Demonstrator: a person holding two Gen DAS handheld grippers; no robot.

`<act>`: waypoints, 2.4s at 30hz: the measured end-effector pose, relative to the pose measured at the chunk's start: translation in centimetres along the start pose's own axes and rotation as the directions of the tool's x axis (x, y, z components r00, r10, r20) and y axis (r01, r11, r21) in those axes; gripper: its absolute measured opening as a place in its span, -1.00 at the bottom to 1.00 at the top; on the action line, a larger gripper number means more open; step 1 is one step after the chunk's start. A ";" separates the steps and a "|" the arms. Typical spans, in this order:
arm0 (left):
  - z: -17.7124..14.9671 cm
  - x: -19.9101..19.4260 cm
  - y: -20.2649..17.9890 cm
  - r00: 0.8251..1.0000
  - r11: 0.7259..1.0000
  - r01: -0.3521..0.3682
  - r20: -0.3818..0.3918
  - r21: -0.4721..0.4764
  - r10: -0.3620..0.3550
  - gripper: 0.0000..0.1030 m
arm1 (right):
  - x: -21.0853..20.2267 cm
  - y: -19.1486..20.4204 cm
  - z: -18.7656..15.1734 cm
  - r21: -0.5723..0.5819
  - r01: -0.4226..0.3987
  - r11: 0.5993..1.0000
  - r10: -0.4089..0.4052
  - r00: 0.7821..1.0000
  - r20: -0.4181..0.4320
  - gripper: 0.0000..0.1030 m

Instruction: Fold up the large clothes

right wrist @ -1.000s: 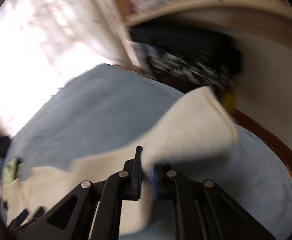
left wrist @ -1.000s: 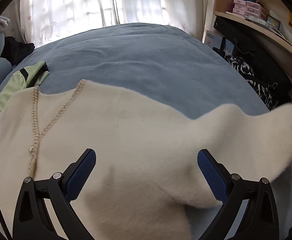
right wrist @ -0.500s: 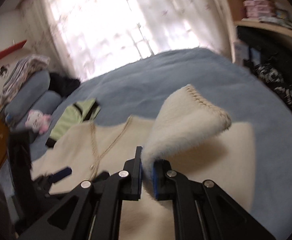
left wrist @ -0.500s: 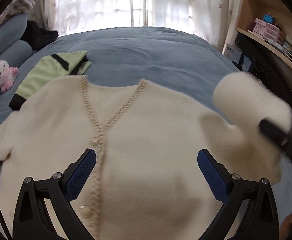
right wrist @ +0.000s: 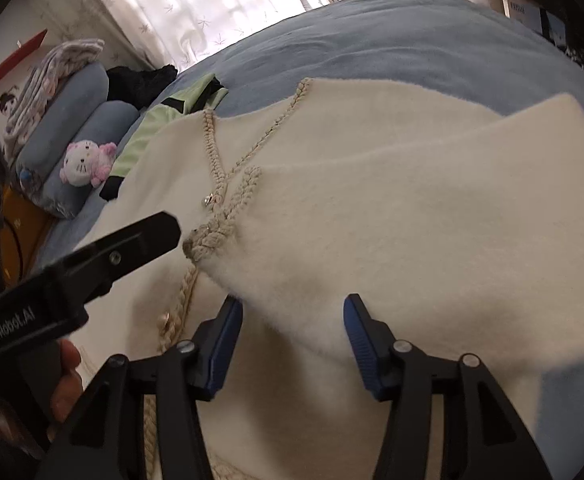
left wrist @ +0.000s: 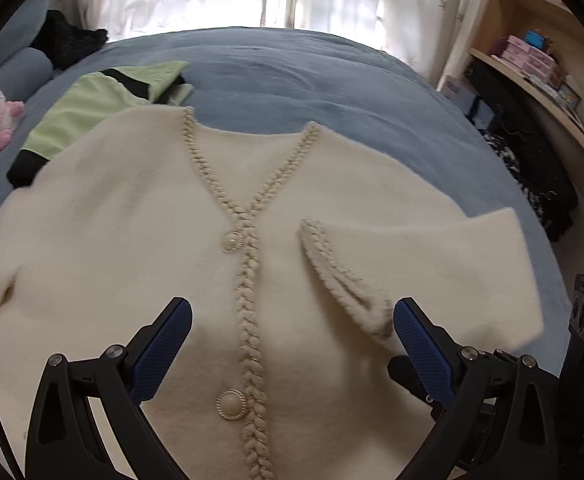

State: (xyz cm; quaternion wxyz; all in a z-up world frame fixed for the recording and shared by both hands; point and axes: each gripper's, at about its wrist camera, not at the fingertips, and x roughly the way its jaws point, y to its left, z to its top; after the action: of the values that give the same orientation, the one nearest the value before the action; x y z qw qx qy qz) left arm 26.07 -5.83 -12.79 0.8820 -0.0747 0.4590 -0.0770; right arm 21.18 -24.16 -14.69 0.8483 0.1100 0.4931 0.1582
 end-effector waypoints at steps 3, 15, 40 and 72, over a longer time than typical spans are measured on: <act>0.1 0.2 -0.5 0.997 0.998 0.066 -0.028 0.013 -0.065 0.93 | -1.5 0.8 -0.5 -0.033 0.032 0.999 -0.031 0.999 0.021 0.03; -1.2 6.8 -0.2 0.941 0.958 0.219 -0.222 -0.183 -0.257 -0.30 | -4.0 0.4 -3.3 0.014 0.061 0.998 -0.062 0.996 0.061 0.02; 1.5 1.9 8.7 0.986 0.987 -0.160 -0.041 -0.004 0.160 -0.59 | -3.9 0.5 -5.0 -0.001 0.101 0.995 -0.101 0.995 0.018 0.02; 7.0 8.0 9.9 0.983 0.982 -0.184 -0.038 -0.048 0.182 -0.77 | 3.1 -14.1 9.4 0.288 0.177 0.941 -0.201 0.978 0.056 -0.60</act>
State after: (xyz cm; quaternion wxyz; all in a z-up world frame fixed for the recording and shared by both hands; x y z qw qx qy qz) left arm 37.02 2.65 -17.22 0.8752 -0.0537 0.4805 0.0150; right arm 33.09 -36.29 -17.37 0.8553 0.1883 0.4827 -0.0003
